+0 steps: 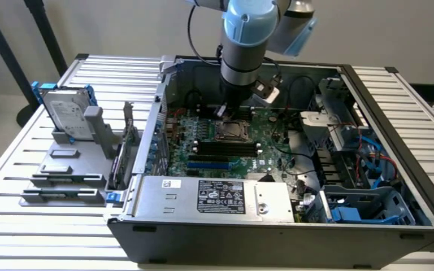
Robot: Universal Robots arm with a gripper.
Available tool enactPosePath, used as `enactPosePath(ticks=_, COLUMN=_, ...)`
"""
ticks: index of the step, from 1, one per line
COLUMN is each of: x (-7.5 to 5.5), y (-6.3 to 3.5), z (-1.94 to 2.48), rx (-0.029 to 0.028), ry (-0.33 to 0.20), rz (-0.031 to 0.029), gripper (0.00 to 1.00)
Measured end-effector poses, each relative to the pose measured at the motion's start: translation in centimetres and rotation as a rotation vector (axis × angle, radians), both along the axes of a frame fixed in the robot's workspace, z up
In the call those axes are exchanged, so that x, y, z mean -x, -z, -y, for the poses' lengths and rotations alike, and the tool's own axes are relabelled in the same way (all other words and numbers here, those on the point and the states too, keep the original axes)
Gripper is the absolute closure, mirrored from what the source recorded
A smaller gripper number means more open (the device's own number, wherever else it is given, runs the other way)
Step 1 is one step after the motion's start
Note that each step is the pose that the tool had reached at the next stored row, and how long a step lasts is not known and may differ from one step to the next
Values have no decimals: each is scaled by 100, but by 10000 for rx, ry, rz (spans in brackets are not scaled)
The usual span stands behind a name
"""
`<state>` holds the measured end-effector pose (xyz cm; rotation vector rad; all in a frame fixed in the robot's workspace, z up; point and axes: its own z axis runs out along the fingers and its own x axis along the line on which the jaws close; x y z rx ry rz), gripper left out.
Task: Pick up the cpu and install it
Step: 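Install the first cpu locking lever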
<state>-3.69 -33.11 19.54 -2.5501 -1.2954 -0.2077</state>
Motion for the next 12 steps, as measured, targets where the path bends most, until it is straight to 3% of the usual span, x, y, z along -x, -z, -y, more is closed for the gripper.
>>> enactPosePath(ticks=12, x=-119, y=13, z=0, rx=0, ry=-236, rz=-3, gripper=89)
